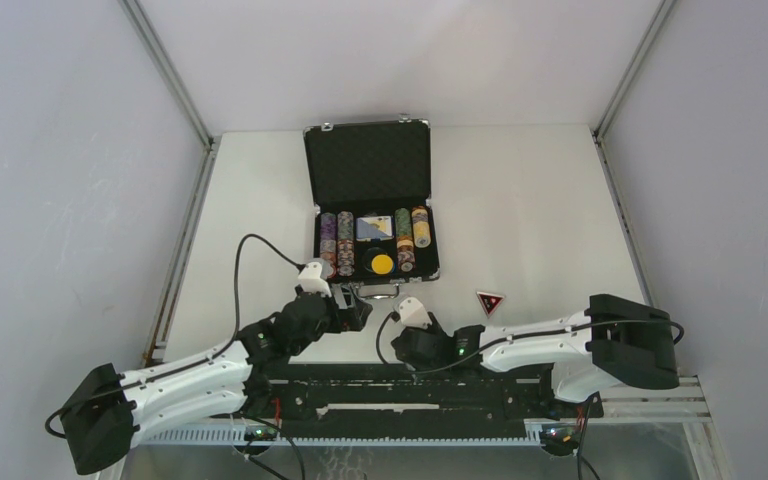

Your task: Pack up texas hold em set

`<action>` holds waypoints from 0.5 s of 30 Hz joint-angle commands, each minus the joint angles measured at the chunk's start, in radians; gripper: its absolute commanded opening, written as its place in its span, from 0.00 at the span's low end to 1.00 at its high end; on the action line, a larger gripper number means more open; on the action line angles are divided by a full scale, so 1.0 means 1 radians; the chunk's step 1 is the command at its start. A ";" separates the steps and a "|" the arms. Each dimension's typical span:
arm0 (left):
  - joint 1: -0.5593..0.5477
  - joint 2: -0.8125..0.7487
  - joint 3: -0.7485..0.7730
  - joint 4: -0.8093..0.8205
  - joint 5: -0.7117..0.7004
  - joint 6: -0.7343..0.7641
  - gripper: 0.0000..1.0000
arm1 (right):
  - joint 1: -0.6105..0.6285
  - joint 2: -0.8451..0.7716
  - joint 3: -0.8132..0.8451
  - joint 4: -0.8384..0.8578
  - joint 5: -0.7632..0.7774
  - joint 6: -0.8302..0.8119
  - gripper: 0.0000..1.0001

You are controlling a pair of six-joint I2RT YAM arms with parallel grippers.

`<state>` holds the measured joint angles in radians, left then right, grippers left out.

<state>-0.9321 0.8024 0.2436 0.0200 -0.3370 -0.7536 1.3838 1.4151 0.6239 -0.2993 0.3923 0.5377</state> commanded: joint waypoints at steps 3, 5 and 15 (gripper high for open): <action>-0.002 0.000 0.052 0.034 -0.007 0.031 0.95 | 0.024 -0.007 -0.010 -0.079 -0.035 0.056 0.67; -0.002 0.000 0.052 0.034 -0.007 0.032 0.95 | 0.030 -0.012 -0.010 -0.084 -0.032 0.062 0.67; 0.003 -0.006 0.050 0.035 -0.003 0.038 0.95 | 0.032 -0.008 -0.010 -0.088 -0.028 0.074 0.61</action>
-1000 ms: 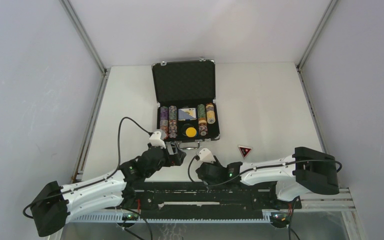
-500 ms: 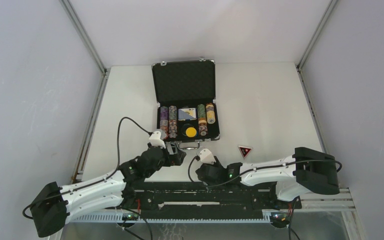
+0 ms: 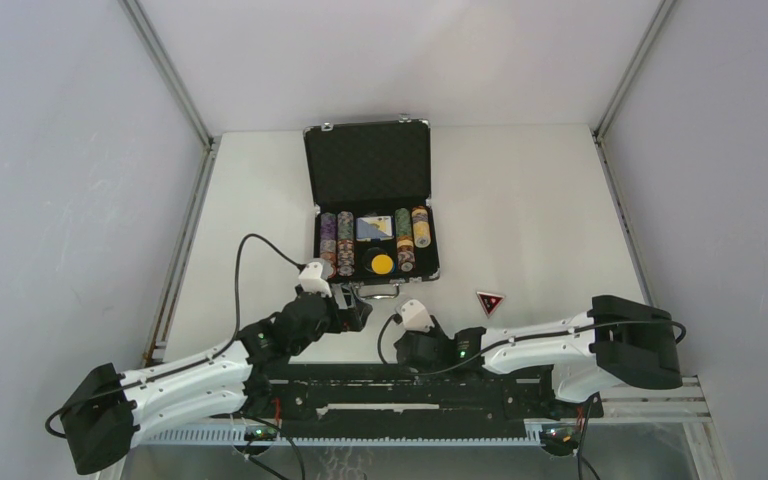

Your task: Pack up texas hold em set

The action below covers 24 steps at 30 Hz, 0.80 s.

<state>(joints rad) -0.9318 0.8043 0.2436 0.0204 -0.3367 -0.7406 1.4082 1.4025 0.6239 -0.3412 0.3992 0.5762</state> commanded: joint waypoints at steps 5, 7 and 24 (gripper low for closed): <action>0.005 -0.010 0.048 0.036 -0.003 0.026 0.95 | 0.003 0.014 -0.002 -0.043 -0.034 0.024 0.61; 0.005 -0.009 0.047 0.036 -0.002 0.026 0.95 | 0.002 0.024 0.001 -0.043 -0.034 0.020 0.61; 0.013 -0.032 0.033 0.029 -0.003 0.021 0.95 | 0.010 0.073 0.028 -0.052 -0.045 0.013 0.54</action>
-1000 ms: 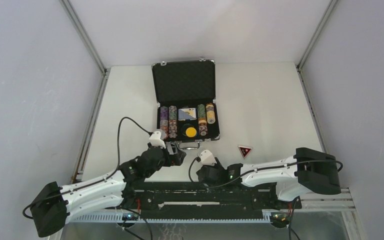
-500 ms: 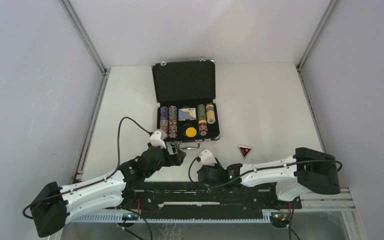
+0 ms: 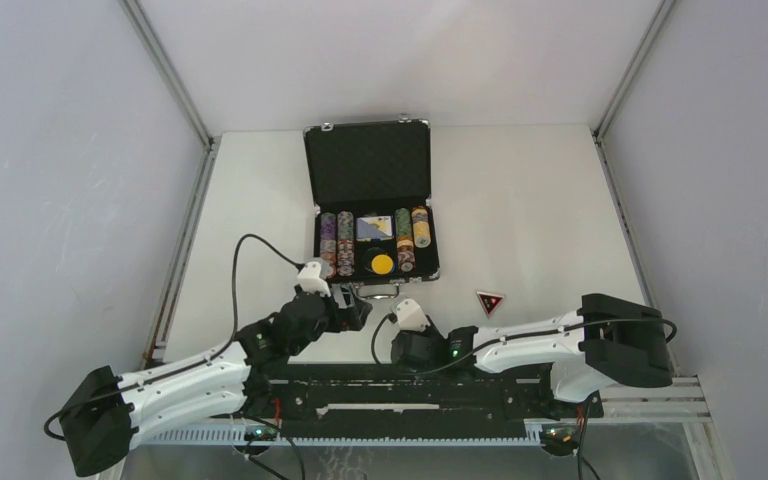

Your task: Pack up texas hold em set

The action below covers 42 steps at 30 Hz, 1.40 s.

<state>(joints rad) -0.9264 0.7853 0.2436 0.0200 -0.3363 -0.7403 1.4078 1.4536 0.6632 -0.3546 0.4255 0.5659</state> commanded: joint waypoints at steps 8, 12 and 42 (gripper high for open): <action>0.008 -0.013 0.029 0.032 -0.001 0.020 0.95 | 0.019 0.015 -0.010 -0.050 -0.070 0.036 0.60; 0.008 -0.014 0.026 0.032 -0.002 0.018 0.95 | 0.022 0.015 -0.011 -0.050 -0.071 0.037 0.60; 0.071 0.046 0.091 -0.003 0.048 0.037 0.95 | -0.047 -0.049 -0.011 -0.059 -0.052 -0.006 0.38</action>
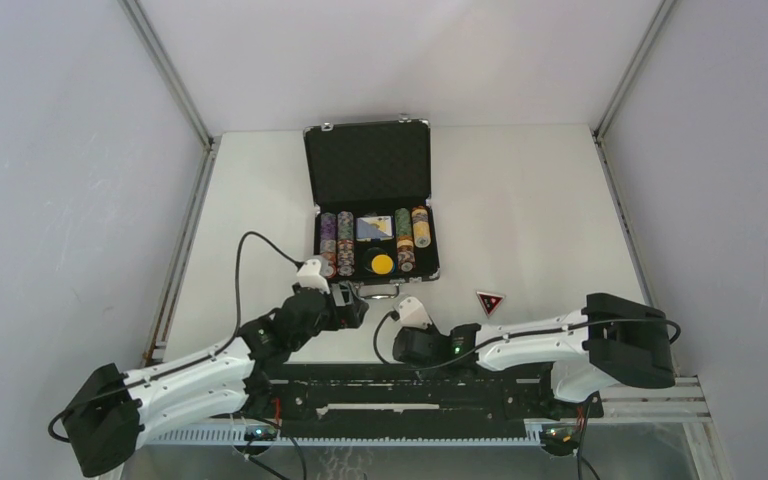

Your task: Pack up texas hold em set

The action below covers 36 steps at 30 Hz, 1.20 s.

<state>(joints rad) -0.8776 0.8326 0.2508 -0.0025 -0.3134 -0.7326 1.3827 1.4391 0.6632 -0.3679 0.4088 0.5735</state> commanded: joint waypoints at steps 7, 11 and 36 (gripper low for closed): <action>0.044 0.015 0.110 0.016 0.057 0.044 0.95 | -0.054 -0.083 -0.011 -0.060 -0.030 -0.042 0.38; 0.049 0.032 0.117 0.023 0.082 0.047 0.95 | -0.065 -0.094 -0.011 -0.057 -0.030 -0.052 0.39; 0.100 0.282 0.214 0.191 0.724 -0.006 0.81 | -0.121 -0.146 0.040 -0.100 0.004 -0.133 0.40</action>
<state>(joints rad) -0.7883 1.0882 0.4232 0.0975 0.2787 -0.7124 1.2743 1.3254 0.6571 -0.4690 0.3874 0.4751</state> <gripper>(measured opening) 0.813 0.475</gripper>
